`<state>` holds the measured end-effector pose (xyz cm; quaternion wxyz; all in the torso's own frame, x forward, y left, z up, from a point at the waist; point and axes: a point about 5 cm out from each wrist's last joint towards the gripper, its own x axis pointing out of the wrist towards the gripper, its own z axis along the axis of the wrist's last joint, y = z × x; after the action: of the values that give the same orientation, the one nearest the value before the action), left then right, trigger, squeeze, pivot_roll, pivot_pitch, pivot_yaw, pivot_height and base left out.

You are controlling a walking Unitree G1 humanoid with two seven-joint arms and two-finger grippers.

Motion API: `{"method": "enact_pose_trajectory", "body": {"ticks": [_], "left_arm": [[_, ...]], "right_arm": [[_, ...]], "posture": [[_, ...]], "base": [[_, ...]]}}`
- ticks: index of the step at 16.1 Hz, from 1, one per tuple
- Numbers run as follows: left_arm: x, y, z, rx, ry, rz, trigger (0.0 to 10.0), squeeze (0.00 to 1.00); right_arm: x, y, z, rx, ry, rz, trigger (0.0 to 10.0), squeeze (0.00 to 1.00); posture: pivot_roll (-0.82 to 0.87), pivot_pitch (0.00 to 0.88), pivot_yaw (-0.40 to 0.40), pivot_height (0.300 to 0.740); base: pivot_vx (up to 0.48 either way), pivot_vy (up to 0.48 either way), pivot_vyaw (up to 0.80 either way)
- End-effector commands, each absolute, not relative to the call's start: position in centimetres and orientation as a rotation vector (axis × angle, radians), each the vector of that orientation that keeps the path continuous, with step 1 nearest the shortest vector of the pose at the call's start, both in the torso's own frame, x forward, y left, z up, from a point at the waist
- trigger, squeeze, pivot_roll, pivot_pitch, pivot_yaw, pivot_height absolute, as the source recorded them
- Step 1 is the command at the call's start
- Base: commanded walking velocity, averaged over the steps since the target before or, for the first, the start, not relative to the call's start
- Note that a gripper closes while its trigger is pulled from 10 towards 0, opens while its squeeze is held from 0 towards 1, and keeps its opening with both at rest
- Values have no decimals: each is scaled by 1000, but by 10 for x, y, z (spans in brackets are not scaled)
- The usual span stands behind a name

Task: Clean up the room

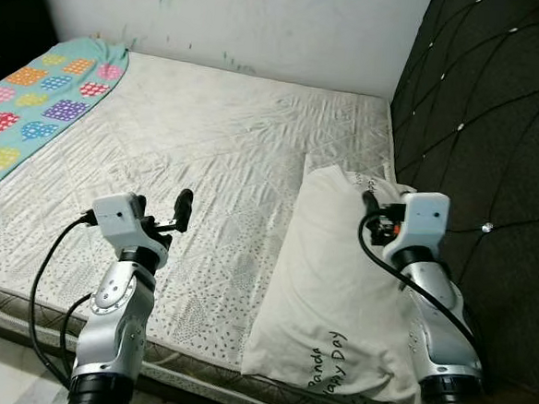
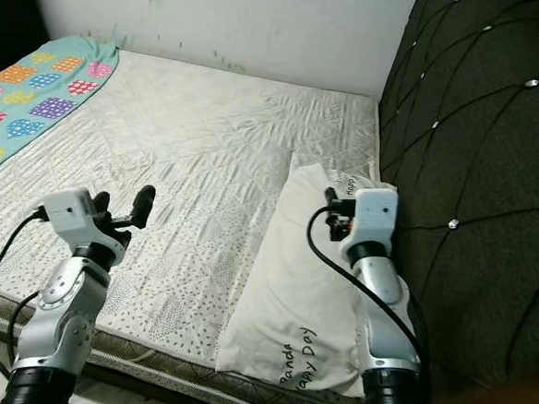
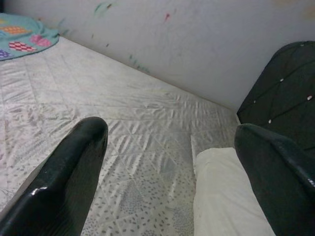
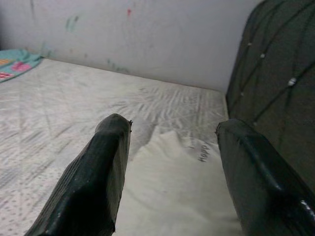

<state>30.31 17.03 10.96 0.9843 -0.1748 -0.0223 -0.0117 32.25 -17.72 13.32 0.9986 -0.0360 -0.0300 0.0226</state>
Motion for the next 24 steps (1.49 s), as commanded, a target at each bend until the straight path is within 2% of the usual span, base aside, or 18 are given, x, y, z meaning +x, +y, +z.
{"method": "enact_pose_trajectory", "body": {"ticks": [1,6,9,16,20,24], "left_arm": [[306,173,111,-328,-55,-28,10000,0],[302,173,100,-251,-28,-52,10000,0],[295,185,94,-248,-8,-14,10000,0],[265,195,105,-277,-5,24,10000,0],[253,204,102,-290,20,57,10000,0],[258,195,108,-300,22,38,10000,0]], "right_arm": [[320,-184,131,-80,-61,21,10000,0],[318,-170,122,-102,-28,65,10000,0],[312,-159,116,-105,-11,108,10000,0],[310,-178,124,-68,-6,51,10000,0],[301,-177,119,-49,15,47,10000,0],[299,-176,121,-47,16,51,10000,0]], "posture": [[-122,0,20,740],[-90,0,-33,740],[-91,0,1,740],[-29,0,10,740],[-34,0,12,740],[-43,0,13,740]], "base": [[0,0,0],[0,0,0],[0,0,-267],[0,0,-730],[0,0,0],[0,0,0]]}}
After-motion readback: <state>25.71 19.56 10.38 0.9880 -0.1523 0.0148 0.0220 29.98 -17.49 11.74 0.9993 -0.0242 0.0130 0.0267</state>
